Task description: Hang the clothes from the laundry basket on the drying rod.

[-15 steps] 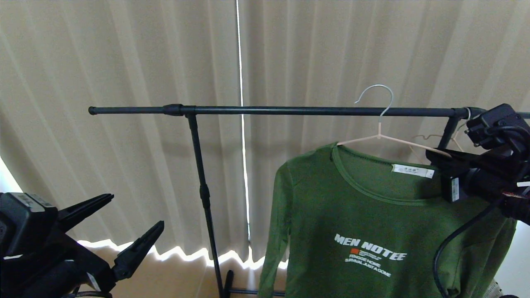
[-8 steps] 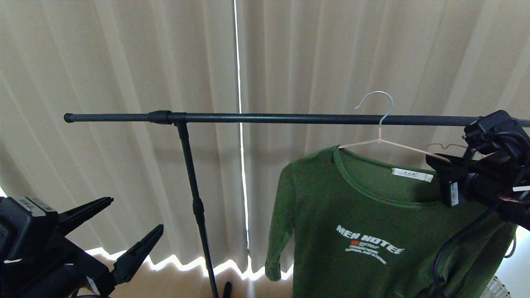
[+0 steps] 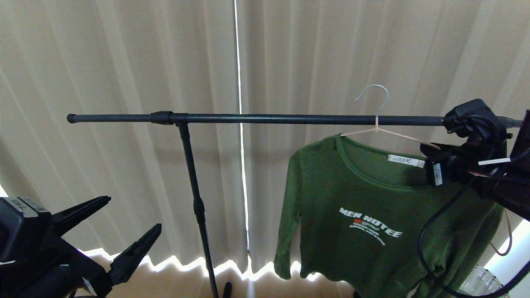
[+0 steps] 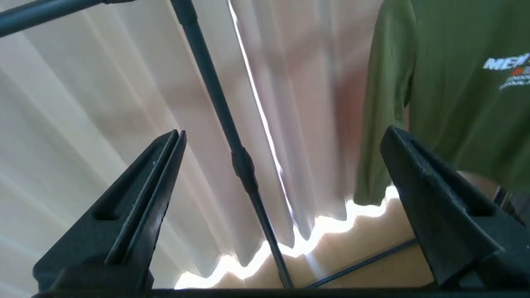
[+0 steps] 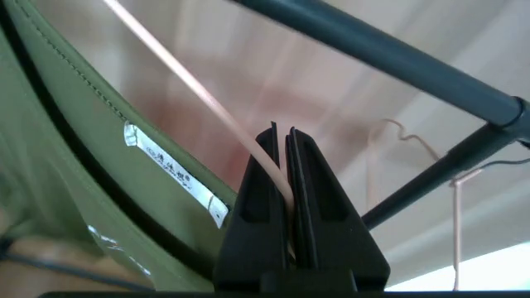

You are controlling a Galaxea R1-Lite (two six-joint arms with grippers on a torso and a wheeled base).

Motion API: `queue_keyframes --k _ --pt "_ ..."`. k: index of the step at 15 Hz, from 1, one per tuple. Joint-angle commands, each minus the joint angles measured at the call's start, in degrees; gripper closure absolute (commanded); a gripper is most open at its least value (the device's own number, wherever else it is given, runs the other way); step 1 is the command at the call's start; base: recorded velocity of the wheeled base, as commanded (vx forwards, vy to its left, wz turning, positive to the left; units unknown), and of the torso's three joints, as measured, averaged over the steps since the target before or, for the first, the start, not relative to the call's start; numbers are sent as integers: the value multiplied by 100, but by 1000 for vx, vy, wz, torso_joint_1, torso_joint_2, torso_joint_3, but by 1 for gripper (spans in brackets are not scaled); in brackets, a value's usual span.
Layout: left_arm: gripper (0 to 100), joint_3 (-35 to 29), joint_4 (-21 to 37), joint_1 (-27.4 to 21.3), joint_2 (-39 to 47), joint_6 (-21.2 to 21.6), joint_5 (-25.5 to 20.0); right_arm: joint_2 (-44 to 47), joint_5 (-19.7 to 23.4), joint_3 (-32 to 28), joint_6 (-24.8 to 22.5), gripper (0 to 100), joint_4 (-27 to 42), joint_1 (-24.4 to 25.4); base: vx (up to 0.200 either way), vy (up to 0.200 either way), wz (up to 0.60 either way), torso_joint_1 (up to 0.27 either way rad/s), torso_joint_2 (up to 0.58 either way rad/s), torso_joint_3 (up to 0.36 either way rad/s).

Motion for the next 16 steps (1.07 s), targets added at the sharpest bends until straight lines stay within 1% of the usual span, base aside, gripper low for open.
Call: queue_keyframes --k 1,3,7,12,15,16 --pt "0 2 0 -2 -35 -4 2 507 -94 -218 -7 100 6 -99 0 0 0 0 0 0" --pt "0 37 0 -2 -35 -4 -7 814 -489 -421 -7 100 6 -90 0 0 0 0 0 0" --pt "0 81 8 -10 -35 5 -7 1192 -770 -588 -16 100 15 -90 0 0 0 0 0 0" --pt "0 72 8 -10 -35 5 -7 1210 -806 -552 -16 100 23 -3 0 0 0 0 0 0" --pt "0 72 8 -10 -35 5 -7 1052 -823 -421 -16 100 6 200 0 0 0 0 0 0" --pt "0 72 8 -2 -26 5 -7 964 -823 -377 -16 100 23 340 0 0 0 0 0 0"
